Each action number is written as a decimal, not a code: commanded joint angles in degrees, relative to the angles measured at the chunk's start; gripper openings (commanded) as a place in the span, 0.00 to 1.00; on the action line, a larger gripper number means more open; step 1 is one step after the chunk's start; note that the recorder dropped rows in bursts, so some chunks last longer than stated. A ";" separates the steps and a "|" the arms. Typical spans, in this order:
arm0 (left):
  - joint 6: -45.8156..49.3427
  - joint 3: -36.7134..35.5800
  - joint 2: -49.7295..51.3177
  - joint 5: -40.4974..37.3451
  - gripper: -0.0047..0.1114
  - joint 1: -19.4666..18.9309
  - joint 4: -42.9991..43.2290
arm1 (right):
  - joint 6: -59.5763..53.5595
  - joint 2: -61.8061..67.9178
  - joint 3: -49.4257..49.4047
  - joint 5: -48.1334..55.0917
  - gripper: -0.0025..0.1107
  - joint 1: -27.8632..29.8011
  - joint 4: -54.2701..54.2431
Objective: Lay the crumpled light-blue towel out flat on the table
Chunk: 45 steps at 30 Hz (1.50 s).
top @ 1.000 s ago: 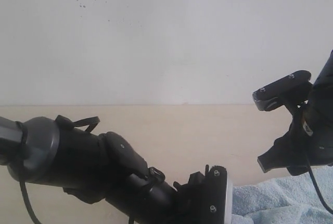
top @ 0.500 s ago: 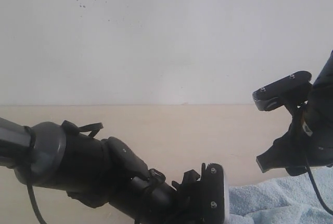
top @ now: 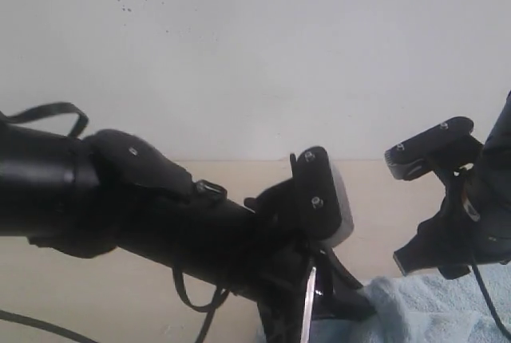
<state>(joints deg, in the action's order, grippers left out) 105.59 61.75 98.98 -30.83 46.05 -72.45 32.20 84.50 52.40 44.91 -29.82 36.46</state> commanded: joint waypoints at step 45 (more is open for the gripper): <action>-57.38 -2.19 -11.96 5.12 0.08 -7.75 38.03 | -25.81 2.05 -8.13 20.61 0.45 47.36 -10.59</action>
<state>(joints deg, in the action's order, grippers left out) 48.70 59.11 87.75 -25.75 38.44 -34.28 3.94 87.04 45.55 66.90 17.23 22.66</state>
